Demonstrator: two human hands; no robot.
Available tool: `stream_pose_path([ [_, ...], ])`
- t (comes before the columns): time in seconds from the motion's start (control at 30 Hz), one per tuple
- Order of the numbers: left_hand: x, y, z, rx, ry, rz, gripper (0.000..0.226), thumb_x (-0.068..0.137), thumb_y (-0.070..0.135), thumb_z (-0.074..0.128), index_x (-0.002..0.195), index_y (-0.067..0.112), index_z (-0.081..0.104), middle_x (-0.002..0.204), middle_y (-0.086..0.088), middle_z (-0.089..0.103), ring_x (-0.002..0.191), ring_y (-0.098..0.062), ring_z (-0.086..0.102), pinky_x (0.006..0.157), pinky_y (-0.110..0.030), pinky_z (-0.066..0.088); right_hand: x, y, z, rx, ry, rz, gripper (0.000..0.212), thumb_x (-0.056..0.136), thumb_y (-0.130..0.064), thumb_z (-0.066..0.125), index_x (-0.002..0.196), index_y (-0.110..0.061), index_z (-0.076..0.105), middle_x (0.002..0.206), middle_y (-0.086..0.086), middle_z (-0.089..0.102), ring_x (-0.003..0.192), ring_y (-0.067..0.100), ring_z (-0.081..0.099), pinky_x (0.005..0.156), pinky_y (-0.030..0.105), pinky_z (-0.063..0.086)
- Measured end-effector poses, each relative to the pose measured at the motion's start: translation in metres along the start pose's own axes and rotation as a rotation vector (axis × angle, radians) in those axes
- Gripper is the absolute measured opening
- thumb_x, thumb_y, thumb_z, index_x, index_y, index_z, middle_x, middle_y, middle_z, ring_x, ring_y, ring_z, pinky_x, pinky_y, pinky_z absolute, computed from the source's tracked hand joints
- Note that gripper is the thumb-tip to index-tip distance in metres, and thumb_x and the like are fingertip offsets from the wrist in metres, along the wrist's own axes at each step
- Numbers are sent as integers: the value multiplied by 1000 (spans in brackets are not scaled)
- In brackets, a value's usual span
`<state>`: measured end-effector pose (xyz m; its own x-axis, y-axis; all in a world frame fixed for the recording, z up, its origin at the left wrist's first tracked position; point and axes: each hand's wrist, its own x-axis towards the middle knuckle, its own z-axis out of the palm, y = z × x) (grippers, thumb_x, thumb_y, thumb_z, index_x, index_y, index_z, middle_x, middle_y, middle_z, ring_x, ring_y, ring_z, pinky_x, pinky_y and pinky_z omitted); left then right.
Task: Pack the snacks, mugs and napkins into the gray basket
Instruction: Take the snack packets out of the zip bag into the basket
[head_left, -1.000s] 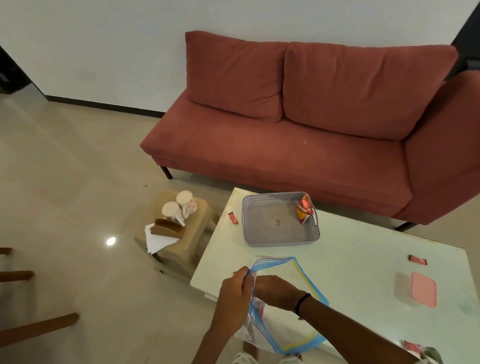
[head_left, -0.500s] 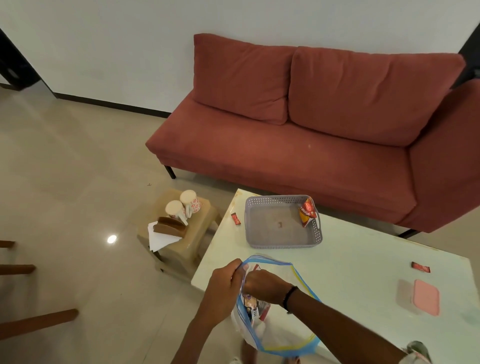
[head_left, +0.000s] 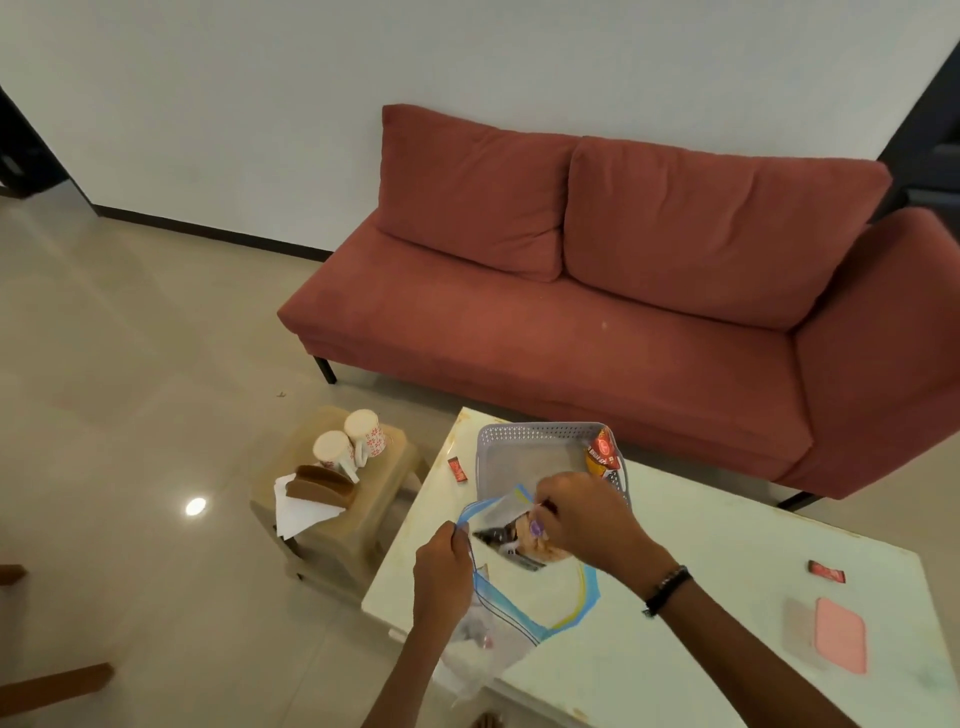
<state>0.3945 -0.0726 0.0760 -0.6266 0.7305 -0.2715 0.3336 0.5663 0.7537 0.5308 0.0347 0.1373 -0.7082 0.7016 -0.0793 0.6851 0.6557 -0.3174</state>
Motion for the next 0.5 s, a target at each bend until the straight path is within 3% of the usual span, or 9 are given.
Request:
stream_pose_path([
  [0.07,9,9,2,-28,-3,-5,39,99,22,37,61,17,40,56,1,44,52,-9,42,49,-19,31,4,12,-16,126,102,121,19,87,-24,54,86,-13,70,86,3,72,78,19,64,67,25,45],
  [0.17,24,27,4,-52,11,23,39,99,22,37,60,19,39,55,3,43,51,-8,43,42,-10,36,14,32,-31,350,246,309,13,81,-20,64,76,-14,74,74,2,74,67,13,64,56,15,38],
  [0.27,44,44,8,-74,28,14,34,99,23,36,70,10,47,56,4,45,54,-12,48,42,-9,38,27,59,-35,627,331,467,11,80,-20,67,74,-14,75,67,3,73,68,18,69,68,30,56],
  [0.3,51,49,9,-74,34,7,33,99,23,36,79,3,53,60,0,51,59,-17,52,46,-12,39,31,70,-37,736,372,511,10,80,-18,68,75,-14,75,66,5,72,67,20,69,72,36,58],
  [0.37,65,55,15,-79,51,17,35,99,21,35,99,-7,56,77,-18,64,74,-33,62,63,-32,49,40,94,-41,887,470,580,9,81,-16,68,76,-12,75,65,6,72,63,17,67,73,38,58],
  [0.43,81,60,25,-86,56,15,37,99,19,35,108,-10,55,88,-28,66,83,-41,64,72,-41,51,51,122,-43,962,575,664,9,82,-16,68,79,-10,75,66,3,71,57,9,66,68,31,59],
  [0.5,94,59,36,-92,56,4,37,99,18,35,110,-11,54,87,-30,66,82,-43,64,72,-42,52,62,150,-38,1004,646,741,9,83,-15,67,81,-9,74,65,-1,70,50,0,64,60,19,57],
])
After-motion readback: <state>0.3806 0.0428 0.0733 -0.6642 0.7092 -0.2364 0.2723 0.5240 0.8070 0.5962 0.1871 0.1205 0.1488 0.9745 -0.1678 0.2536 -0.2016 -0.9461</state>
